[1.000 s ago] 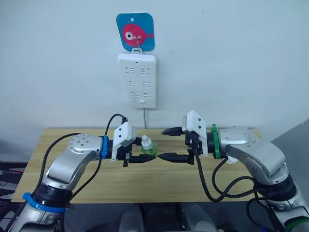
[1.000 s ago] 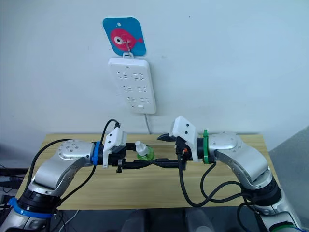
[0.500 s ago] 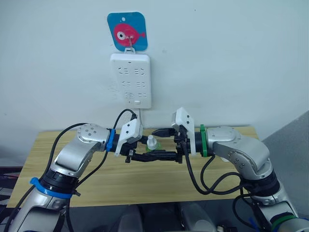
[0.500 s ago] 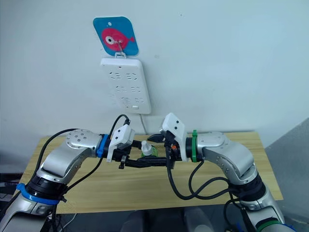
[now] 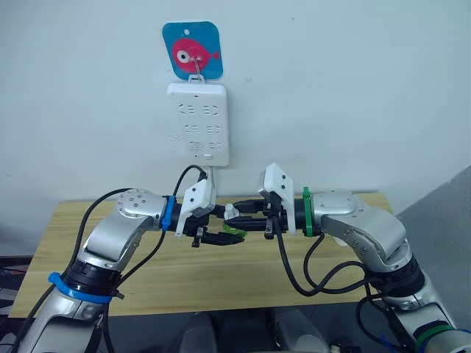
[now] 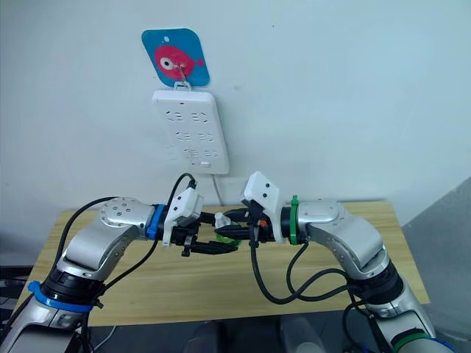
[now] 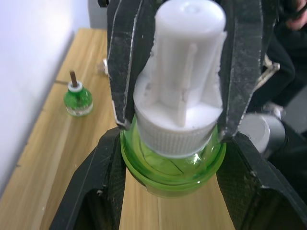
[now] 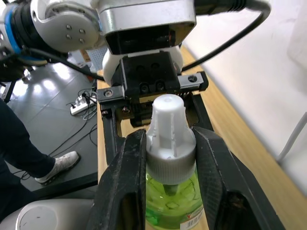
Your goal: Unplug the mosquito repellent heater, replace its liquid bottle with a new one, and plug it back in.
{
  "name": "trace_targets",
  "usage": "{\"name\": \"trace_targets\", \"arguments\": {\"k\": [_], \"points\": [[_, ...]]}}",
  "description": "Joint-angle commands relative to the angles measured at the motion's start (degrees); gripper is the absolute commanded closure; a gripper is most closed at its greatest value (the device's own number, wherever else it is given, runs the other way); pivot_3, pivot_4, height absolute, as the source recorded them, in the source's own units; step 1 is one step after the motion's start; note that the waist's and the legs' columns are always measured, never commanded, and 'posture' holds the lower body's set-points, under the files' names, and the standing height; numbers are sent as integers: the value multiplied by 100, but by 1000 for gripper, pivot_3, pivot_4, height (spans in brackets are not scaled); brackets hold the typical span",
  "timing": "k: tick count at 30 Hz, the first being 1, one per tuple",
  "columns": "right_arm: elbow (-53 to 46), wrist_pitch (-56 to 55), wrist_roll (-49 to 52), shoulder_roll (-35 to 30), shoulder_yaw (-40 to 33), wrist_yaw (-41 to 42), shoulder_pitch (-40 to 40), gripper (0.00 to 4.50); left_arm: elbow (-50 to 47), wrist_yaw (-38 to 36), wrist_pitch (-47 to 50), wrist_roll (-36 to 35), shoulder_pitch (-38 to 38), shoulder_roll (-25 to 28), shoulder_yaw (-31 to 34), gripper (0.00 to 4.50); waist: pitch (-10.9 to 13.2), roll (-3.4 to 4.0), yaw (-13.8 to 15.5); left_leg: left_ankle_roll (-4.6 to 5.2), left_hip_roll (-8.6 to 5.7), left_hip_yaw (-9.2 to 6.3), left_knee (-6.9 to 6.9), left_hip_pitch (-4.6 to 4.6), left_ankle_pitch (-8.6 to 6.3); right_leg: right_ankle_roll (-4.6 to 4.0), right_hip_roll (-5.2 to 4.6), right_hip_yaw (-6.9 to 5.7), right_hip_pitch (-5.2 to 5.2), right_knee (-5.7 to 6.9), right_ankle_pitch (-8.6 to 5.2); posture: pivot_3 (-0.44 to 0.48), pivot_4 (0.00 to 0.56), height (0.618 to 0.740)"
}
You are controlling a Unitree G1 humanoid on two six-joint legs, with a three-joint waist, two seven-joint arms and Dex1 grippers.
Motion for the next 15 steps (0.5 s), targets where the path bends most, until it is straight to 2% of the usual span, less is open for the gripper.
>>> {"name": "trace_targets", "arguments": {"k": [1, 4, 15], "points": [[-143, -289, 299, 32, -215, 254, -35, 3466, 210, 9, -349, 43, -14, 58, 293, 1272, -41, 3, -1, -1, 0, -8, 0, -1, 3, 0, 0, -9, 2, 0, 0, -101, 79, 735], [-127, -480, 431, 82, -448, 323, -40, 3466, 346, -62, -388, 63, -41, 139, 314, 353, -80, 2, -5, -11, -2, -22, -3, 0, 18, -6, 1, -20, 6, 5, 4, -102, 69, 735], [-40, -480, 889, 10, -724, 453, -50, 3466, -242, 156, 1407, -1082, -391, 74, 630, 334, -277, 3, -9, 3, -10, -81, -3, 8, 39, -17, 2, -67, 40, 13, 10, -100, 39, 735]]}}
